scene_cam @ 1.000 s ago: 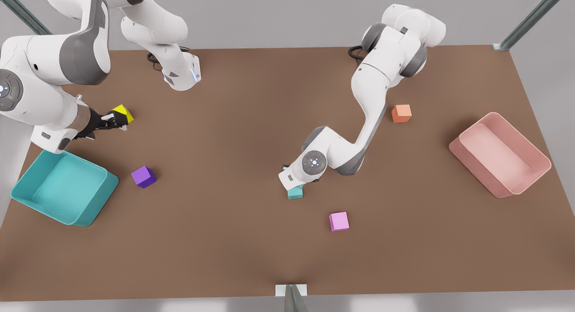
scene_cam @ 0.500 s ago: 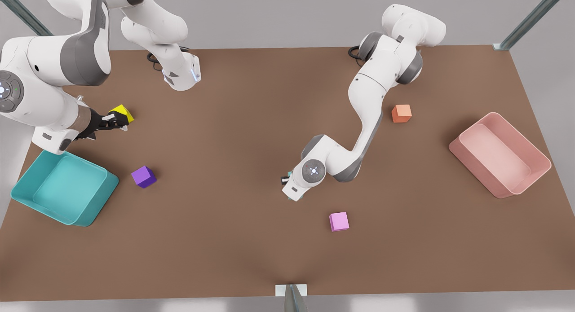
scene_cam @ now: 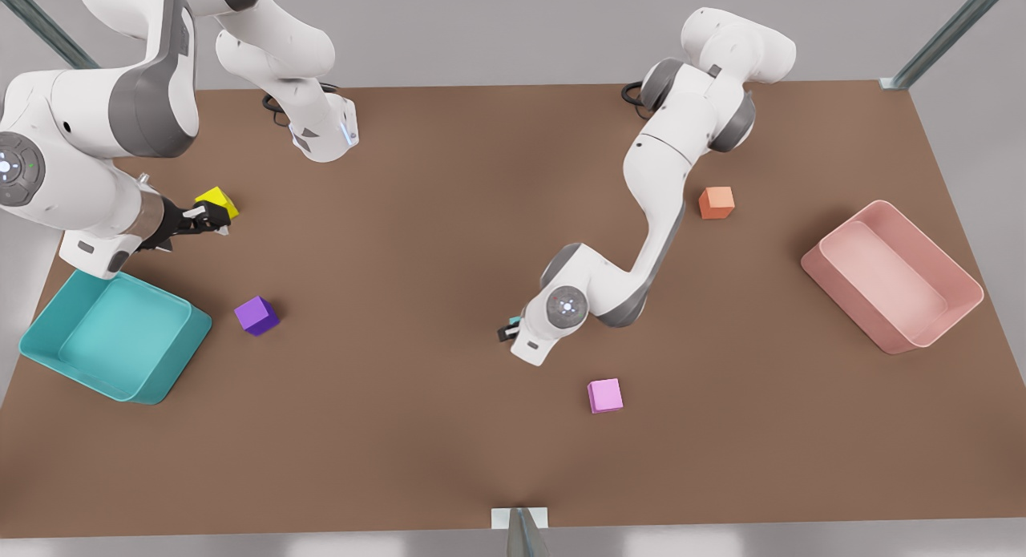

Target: Stack the two blue cubes on top of each other

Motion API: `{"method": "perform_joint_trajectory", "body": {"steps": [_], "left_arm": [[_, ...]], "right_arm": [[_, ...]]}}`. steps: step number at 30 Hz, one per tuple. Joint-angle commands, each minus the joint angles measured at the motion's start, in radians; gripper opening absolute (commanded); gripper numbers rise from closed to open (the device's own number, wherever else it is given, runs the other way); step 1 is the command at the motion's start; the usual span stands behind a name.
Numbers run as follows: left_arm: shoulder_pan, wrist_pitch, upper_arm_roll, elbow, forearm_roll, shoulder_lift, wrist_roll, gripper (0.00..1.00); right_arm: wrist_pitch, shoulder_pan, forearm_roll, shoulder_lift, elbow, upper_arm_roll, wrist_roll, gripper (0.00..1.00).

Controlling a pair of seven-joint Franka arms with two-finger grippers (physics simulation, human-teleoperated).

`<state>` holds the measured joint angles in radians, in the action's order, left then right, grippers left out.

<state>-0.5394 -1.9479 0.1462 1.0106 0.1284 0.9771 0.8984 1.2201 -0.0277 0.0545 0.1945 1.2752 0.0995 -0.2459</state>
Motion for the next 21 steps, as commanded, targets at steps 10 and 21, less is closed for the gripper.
{"method": "perform_joint_trajectory", "body": {"steps": [10,21], "left_arm": [[0.274,0.820,-0.002,-0.001,-0.207,-0.455,-0.601,1.00],[0.443,0.764,-0.004,0.310,-0.231,-0.819,-1.047,1.00]], "right_arm": [[-0.001,0.000,0.002,0.000,-0.003,0.000,-0.003,1.00],[-0.001,0.000,-0.001,0.005,-0.014,0.000,-0.003,1.00]]}}
